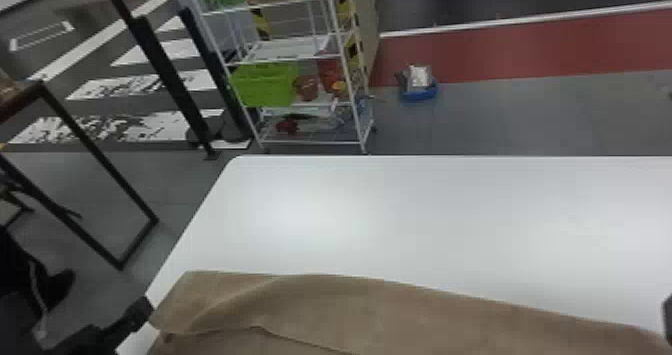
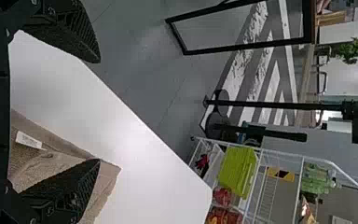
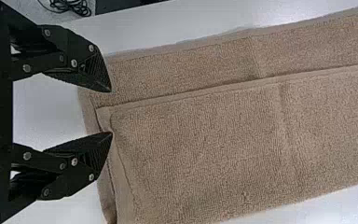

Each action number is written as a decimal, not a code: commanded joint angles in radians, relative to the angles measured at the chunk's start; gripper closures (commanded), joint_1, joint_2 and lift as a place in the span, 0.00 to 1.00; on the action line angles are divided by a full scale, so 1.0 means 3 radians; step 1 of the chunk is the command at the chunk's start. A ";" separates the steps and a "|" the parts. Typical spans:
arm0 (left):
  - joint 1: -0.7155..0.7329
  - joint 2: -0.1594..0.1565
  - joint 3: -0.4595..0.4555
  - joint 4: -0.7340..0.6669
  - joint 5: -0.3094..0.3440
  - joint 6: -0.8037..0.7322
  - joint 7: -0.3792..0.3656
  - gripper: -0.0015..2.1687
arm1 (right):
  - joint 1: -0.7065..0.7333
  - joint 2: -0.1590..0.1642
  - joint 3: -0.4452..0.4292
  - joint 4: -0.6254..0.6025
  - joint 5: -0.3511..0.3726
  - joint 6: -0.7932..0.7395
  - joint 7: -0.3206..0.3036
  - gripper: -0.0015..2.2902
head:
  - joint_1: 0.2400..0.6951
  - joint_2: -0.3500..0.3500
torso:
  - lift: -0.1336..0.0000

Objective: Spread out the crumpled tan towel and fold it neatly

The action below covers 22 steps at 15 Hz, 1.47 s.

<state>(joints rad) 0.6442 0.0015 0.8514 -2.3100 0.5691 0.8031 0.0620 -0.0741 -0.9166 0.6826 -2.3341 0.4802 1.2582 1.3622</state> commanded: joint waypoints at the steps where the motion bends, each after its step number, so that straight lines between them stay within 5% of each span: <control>1: 0.0000 -0.0014 0.0015 0.0005 0.0000 0.0000 -0.0007 0.07 | -0.0019 0.0013 0.0051 0.0003 0.0056 -0.0003 0.0016 0.28 | 1.00 1.00 | 0.08; 17: 0.0000 -0.0014 0.0056 0.0010 0.0031 0.0000 -0.0007 0.07 | -0.0090 0.0023 0.0153 0.0054 0.0143 -0.0014 0.0016 0.37 | 1.00 1.00 | 0.08; 19: 0.0000 -0.0014 0.0056 0.0005 0.0041 0.0000 -0.0002 0.07 | -0.0106 0.0023 0.0143 0.0054 0.0122 -0.0014 0.0016 0.52 | 1.00 1.00 | 0.08; 22: 0.0000 -0.0014 0.0056 0.0005 0.0041 0.0000 -0.0002 0.07 | -0.0090 0.0034 0.0102 0.0049 0.0102 -0.0034 0.0016 0.52 | 1.00 1.00 | 0.08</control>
<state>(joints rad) 0.6443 0.0015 0.8682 -2.3084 0.5813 0.8031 0.0601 -0.1048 -0.9092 0.7224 -2.3183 0.5161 1.2527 1.3623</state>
